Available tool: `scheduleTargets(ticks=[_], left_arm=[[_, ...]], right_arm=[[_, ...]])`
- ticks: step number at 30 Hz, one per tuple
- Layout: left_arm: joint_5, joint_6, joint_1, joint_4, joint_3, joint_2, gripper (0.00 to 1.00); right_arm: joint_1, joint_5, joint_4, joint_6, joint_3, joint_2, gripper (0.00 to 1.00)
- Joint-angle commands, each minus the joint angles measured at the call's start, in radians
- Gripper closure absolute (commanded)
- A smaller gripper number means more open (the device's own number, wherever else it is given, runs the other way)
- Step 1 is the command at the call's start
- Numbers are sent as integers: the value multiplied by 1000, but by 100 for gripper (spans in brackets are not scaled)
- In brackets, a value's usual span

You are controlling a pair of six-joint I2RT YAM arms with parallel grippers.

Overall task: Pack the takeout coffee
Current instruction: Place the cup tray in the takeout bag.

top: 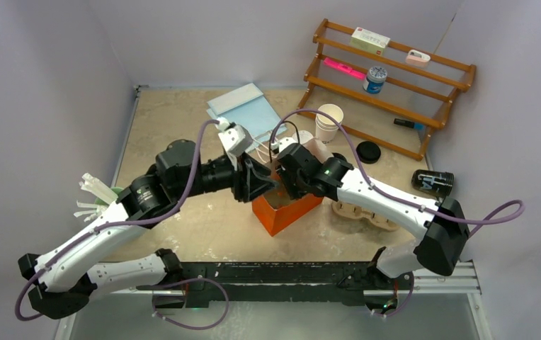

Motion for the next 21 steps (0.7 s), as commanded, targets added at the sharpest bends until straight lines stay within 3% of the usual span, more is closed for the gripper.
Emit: scheduleTargets(ticks=[1,4,7,12,16,21], left_arm=[[-104,-72,122,-112,24,-1,60],[-16,-66,217,-107,-1,19,64],[-37,-34,229,-110,-3,51,64],[-48,22,228,-58,0,89,52],[-36,47,229,-19,7,132,50],[-74,46,230,-3,16,189,60]], right_arm=[[-2,30,52,-12,-13,-33,72],[0,24,76,-14,-23,-45,72],[-2,24,85,-12,-26,-54,71],[-1,12,84,-16,-18,-60,71],[-1,7,84,-18,-18,-66,71],[-1,-6,84,-21,-17,-71,71]])
